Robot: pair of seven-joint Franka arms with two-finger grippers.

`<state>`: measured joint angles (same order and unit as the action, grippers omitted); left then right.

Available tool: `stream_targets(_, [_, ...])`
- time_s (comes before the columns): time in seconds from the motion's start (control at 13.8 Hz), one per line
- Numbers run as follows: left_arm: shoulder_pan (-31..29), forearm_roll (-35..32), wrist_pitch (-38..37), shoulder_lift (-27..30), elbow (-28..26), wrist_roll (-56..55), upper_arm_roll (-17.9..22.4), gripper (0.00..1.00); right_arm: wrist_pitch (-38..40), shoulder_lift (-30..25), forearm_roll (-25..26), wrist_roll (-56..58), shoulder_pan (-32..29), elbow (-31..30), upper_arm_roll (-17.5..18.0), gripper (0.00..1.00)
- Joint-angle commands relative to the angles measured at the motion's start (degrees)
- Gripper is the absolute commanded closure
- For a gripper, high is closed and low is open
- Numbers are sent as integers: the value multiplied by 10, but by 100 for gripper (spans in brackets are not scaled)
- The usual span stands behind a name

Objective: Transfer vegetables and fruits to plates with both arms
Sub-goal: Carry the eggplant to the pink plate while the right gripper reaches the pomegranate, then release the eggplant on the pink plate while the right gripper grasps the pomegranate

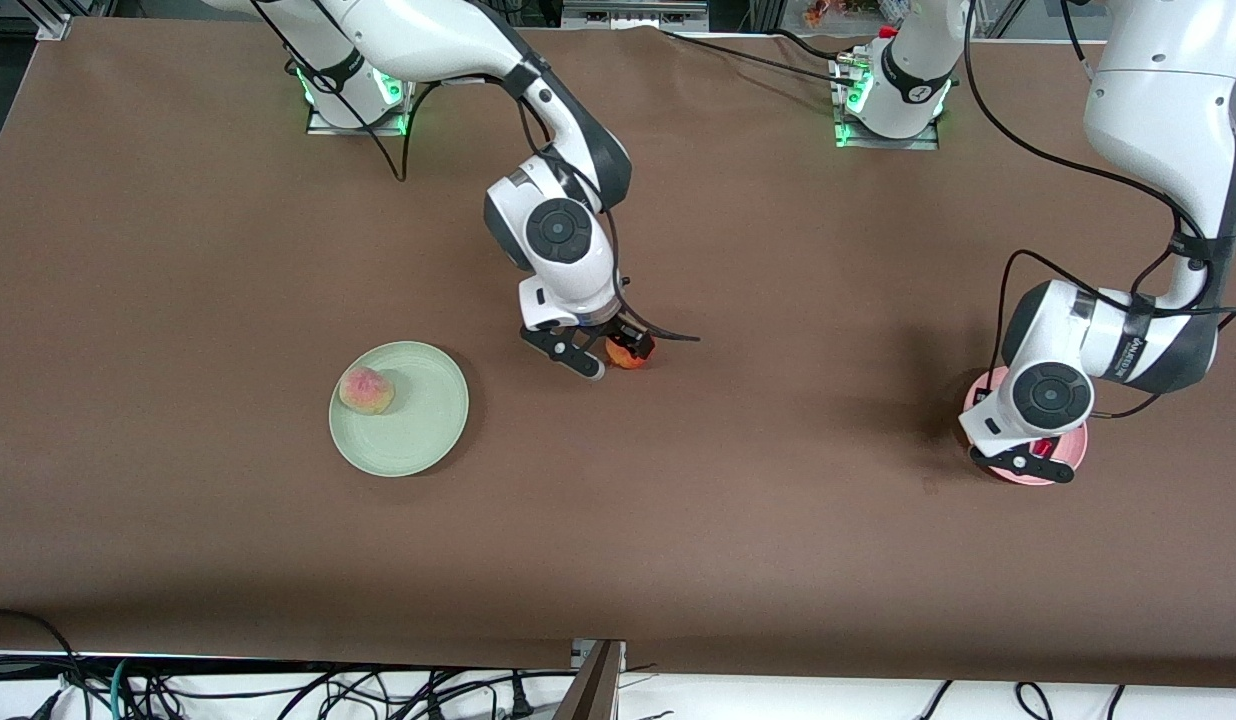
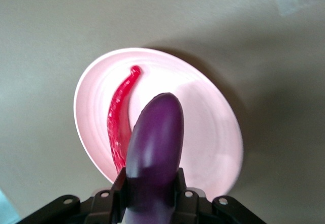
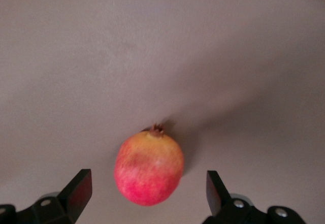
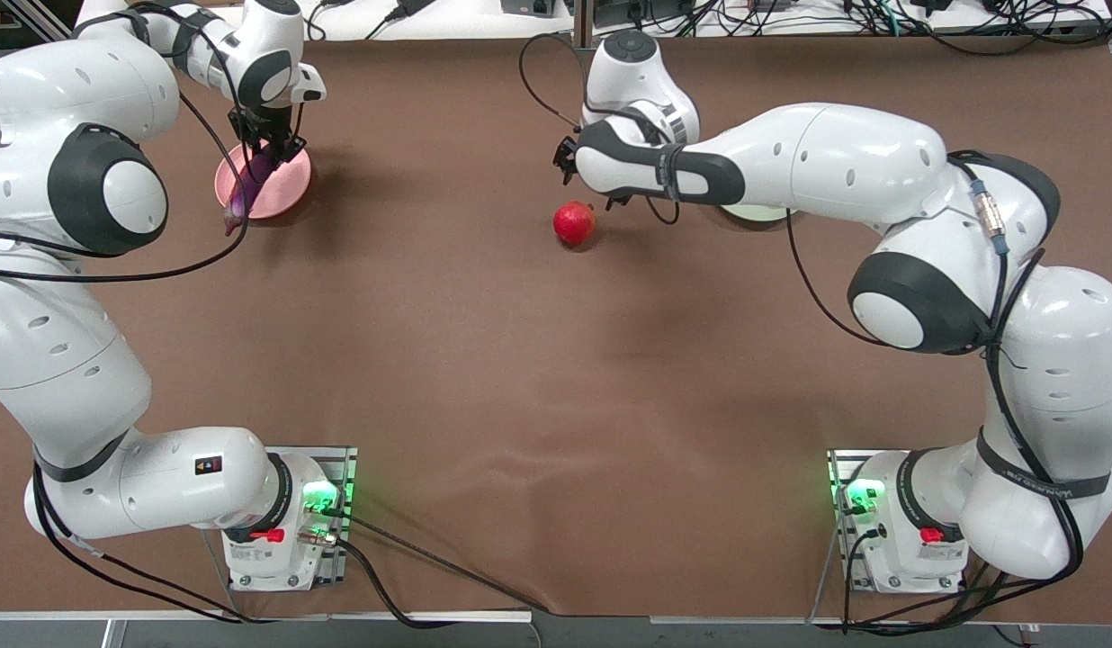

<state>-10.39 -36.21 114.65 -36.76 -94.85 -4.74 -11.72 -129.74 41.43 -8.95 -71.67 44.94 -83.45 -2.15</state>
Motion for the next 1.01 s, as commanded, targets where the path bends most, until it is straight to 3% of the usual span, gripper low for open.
stream_targets(0.0, [-33, -9, 49, -26, 20, 55, -5, 89, -6, 21, -9, -49, 8, 17, -1, 1])
stream_targets(0.29, [-52, -7, 68, -36, 20, 71, -5, 88, -39, 45, -4, -67, 28, 16, -1, 1])
stream_targets(0.58, [-44, -6, 61, -34, 20, 60, -9, 47, -55, 51, -5, -66, 26, 17, -5, 1])
stream_targets(0.65, [-45, -6, 62, -34, 20, 61, -9, 11, -60, 53, -4, -66, 26, 16, -6, 1])
stream_targets(0.72, [-46, -5, 62, -33, 20, 62, -9, 0, -61, 58, -1, -66, 26, 16, -6, 1])
stream_targets(0.94, [-47, 3, 58, -24, 20, 61, -15, 0, -70, 66, -1, -64, 23, 17, -7, 1])
